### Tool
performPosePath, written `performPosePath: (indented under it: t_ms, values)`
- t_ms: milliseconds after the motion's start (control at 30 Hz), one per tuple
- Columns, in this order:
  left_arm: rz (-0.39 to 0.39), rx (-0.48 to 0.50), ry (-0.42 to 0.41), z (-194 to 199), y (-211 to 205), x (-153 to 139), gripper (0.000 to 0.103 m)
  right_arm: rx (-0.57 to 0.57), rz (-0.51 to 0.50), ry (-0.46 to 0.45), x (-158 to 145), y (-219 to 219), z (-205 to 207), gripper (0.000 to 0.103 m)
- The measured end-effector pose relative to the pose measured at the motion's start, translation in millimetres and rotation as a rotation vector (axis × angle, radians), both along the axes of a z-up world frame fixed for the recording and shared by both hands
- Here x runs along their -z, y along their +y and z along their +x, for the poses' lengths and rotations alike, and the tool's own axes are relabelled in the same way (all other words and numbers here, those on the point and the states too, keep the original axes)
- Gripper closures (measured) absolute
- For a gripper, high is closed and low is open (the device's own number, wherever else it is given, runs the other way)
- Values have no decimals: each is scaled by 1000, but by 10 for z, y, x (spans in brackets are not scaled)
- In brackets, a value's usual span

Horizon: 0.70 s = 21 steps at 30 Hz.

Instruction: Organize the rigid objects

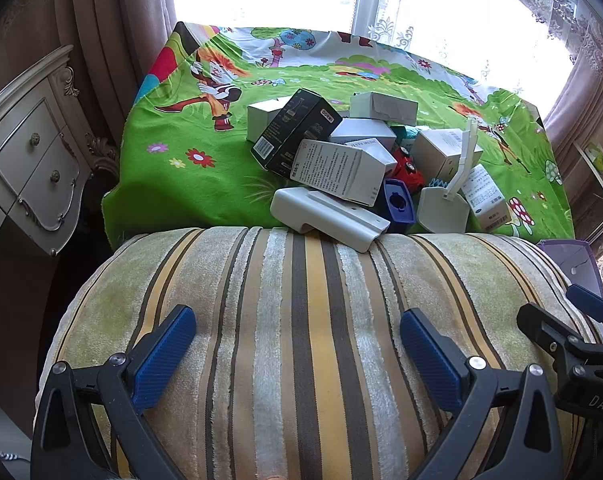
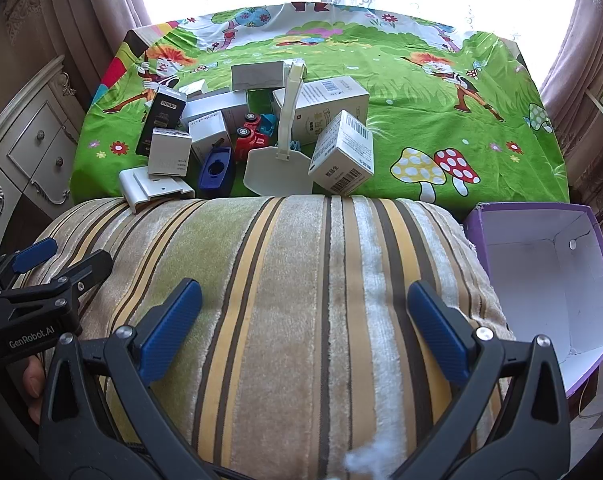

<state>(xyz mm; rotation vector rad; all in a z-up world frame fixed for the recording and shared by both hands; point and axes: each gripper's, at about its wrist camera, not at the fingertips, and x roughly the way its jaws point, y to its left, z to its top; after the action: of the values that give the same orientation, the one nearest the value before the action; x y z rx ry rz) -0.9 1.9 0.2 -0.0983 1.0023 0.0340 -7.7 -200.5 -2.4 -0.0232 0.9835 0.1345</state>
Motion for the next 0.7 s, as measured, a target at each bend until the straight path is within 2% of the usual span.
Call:
performPosePath:
  t_ms: [700]
  values:
    - [0, -2, 3, 7, -2, 10, 0, -1, 17, -35, 24, -17, -1, 0]
